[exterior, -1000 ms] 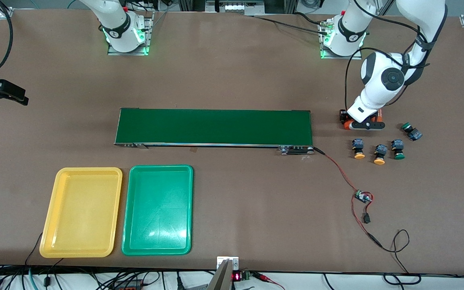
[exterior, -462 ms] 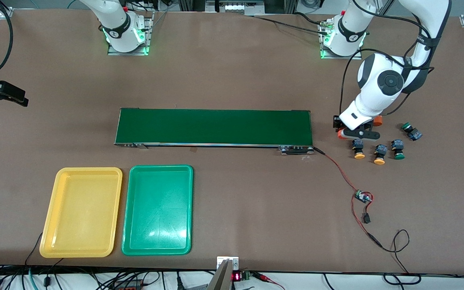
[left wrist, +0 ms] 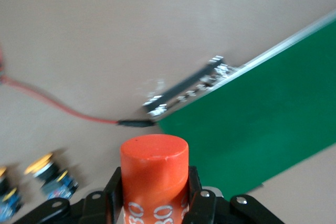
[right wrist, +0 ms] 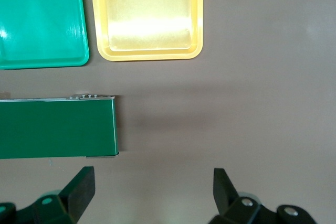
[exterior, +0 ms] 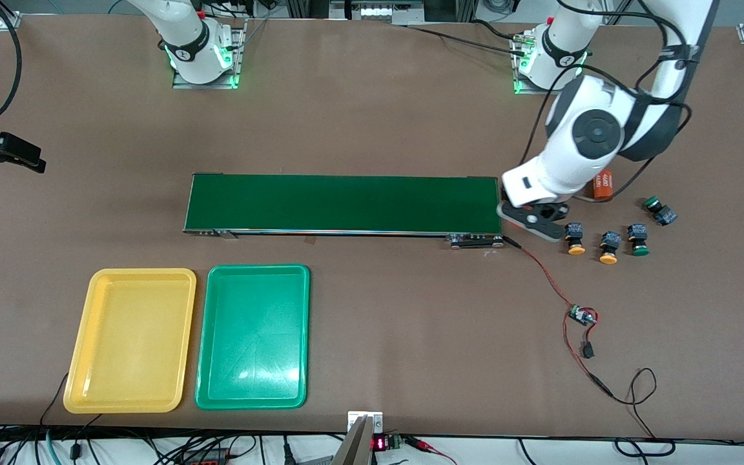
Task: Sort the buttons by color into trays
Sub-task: 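Place the orange cylinder on the green belt and open the left gripper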
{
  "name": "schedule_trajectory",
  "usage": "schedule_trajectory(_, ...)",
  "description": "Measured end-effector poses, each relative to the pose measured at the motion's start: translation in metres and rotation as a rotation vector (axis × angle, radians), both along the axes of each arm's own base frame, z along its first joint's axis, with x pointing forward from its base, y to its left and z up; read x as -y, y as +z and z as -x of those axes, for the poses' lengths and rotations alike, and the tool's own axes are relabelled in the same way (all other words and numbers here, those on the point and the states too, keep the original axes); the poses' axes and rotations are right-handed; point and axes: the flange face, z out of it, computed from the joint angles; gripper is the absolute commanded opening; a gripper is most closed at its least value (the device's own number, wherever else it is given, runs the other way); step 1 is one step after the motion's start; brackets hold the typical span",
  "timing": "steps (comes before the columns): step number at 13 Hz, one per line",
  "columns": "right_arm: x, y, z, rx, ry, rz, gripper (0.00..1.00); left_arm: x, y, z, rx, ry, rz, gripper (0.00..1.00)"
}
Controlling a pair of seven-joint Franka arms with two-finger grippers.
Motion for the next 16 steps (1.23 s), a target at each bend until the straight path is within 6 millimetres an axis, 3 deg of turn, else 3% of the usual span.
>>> schedule_trajectory(3,0.002,-0.001,-0.002,0.01,-0.003,0.002,1.0,0.039,-0.027,0.015,-0.051,-0.269,0.029,0.32)
schedule_trajectory(8,0.007,-0.002,-0.007,0.035,-0.01,0.005,1.0,0.101,-0.038,0.054,-0.091,-0.71,0.021,0.28)
schedule_trajectory(12,0.015,-0.003,-0.007,0.035,-0.025,0.006,1.0,0.116,-0.059,0.066,-0.117,-0.841,-0.022,0.29)
schedule_trajectory(14,0.016,-0.004,-0.008,0.036,-0.025,0.006,1.0,0.119,-0.068,0.065,-0.106,-0.864,-0.025,0.35)
schedule_trajectory(15,0.016,-0.005,-0.008,0.036,-0.025,0.007,1.0,0.12,-0.074,0.064,-0.102,-0.868,-0.022,0.49)
schedule_trajectory(16,0.016,-0.005,-0.009,0.035,-0.025,0.007,1.0,0.121,-0.079,0.063,-0.097,-0.87,-0.016,0.95)
